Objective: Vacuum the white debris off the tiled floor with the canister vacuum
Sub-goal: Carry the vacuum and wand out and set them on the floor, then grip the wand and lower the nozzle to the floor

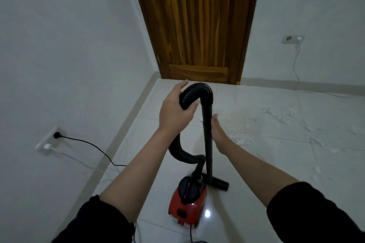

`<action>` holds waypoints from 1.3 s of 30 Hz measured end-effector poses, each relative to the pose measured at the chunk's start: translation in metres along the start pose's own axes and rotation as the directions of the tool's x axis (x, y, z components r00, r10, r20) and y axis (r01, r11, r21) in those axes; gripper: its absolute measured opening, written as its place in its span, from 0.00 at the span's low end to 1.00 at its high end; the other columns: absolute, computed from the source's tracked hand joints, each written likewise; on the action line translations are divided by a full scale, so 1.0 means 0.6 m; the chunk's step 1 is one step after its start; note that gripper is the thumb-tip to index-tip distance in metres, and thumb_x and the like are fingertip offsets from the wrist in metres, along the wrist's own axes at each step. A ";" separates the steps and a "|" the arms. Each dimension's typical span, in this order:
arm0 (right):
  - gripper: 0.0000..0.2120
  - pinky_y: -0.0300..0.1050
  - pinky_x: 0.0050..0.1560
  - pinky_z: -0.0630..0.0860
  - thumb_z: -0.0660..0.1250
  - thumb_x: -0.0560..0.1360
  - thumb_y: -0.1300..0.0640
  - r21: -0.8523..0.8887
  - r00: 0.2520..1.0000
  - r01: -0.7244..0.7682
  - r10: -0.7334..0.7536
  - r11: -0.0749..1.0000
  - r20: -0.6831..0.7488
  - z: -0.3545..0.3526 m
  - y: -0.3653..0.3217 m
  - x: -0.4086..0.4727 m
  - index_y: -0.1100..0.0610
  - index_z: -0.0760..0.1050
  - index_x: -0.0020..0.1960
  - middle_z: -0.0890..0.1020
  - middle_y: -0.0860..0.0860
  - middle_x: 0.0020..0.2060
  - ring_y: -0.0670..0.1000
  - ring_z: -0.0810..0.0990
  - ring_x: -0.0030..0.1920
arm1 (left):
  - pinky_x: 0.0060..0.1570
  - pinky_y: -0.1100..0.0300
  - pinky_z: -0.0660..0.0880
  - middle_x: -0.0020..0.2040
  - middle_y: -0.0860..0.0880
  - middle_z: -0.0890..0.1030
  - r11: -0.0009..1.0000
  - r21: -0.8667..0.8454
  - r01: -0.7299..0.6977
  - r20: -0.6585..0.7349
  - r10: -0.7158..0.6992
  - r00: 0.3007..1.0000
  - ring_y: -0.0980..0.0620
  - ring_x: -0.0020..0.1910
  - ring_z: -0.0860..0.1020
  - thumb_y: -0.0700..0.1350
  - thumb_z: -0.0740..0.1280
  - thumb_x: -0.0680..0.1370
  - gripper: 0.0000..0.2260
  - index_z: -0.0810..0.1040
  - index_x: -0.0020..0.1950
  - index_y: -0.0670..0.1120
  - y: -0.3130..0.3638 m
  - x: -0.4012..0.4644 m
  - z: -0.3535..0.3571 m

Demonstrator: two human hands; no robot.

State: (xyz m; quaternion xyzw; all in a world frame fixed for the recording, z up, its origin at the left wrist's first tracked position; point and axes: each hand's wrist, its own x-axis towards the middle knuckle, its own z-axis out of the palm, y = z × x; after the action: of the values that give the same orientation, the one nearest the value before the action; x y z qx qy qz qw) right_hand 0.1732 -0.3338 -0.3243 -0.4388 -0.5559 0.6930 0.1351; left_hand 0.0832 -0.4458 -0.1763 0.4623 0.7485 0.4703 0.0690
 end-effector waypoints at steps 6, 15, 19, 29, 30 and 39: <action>0.35 0.58 0.74 0.56 0.37 0.81 0.36 0.306 0.986 -0.168 0.159 0.937 0.054 0.013 -0.005 -0.088 0.54 0.61 0.77 0.63 0.56 0.76 0.63 0.63 0.75 | 0.61 0.58 0.73 0.63 0.54 0.78 0.975 0.207 0.082 0.307 -0.144 0.941 0.54 0.60 0.76 0.49 0.70 0.73 0.22 0.73 0.67 0.55 0.055 -0.024 -0.033; 0.30 0.53 0.70 0.69 0.56 0.80 0.37 0.253 0.954 -0.293 0.263 0.922 0.145 0.070 0.120 -0.130 0.58 0.71 0.72 0.75 0.54 0.69 0.56 0.75 0.66 | 0.57 0.58 0.72 0.65 0.51 0.76 0.832 0.504 0.234 0.519 -0.508 0.688 0.50 0.58 0.77 0.60 0.63 0.75 0.19 0.75 0.65 0.57 0.076 -0.150 -0.081; 0.23 0.49 0.68 0.72 0.62 0.82 0.48 0.400 0.939 -0.339 0.285 0.851 0.191 0.102 0.206 -0.185 0.64 0.73 0.67 0.80 0.58 0.62 0.55 0.79 0.61 | 0.39 0.61 0.74 0.59 0.49 0.79 0.767 0.567 0.301 0.604 -0.635 0.482 0.50 0.51 0.78 0.61 0.58 0.77 0.18 0.77 0.62 0.57 0.056 -0.238 -0.086; 0.17 0.56 0.49 0.82 0.66 0.80 0.54 0.486 0.913 -0.407 0.365 0.773 0.184 0.175 0.343 -0.325 0.63 0.72 0.65 0.80 0.62 0.60 0.62 0.80 0.59 | 0.65 0.56 0.65 0.72 0.52 0.69 0.789 0.527 0.316 0.700 -0.614 0.364 0.50 0.69 0.69 0.59 0.56 0.78 0.23 0.64 0.73 0.59 -0.056 -0.453 -0.118; 0.15 0.56 0.48 0.81 0.66 0.80 0.55 0.490 0.909 -0.414 0.377 0.767 0.177 0.184 0.356 -0.338 0.62 0.72 0.63 0.80 0.62 0.60 0.62 0.80 0.59 | 0.66 0.56 0.64 0.73 0.53 0.67 0.785 0.523 0.332 0.696 -0.618 0.366 0.51 0.70 0.68 0.59 0.57 0.78 0.23 0.63 0.73 0.59 -0.067 -0.477 -0.123; 0.03 0.53 0.40 0.78 0.63 0.81 0.66 0.500 0.844 -0.489 0.532 0.714 0.065 0.245 0.458 -0.414 0.64 0.70 0.53 0.76 0.58 0.41 0.56 0.77 0.38 | 0.51 0.53 0.78 0.50 0.48 0.80 0.681 0.318 0.659 0.726 -0.623 0.293 0.51 0.45 0.80 0.50 0.62 0.73 0.20 0.69 0.66 0.55 -0.145 -0.655 -0.124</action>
State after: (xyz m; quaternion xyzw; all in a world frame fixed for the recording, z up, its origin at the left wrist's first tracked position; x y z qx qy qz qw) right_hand 0.2883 -0.6922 -0.4553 -0.5534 -0.2086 0.8033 0.0702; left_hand 0.2095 -0.8024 -0.3326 0.2793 0.7458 0.1622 0.5827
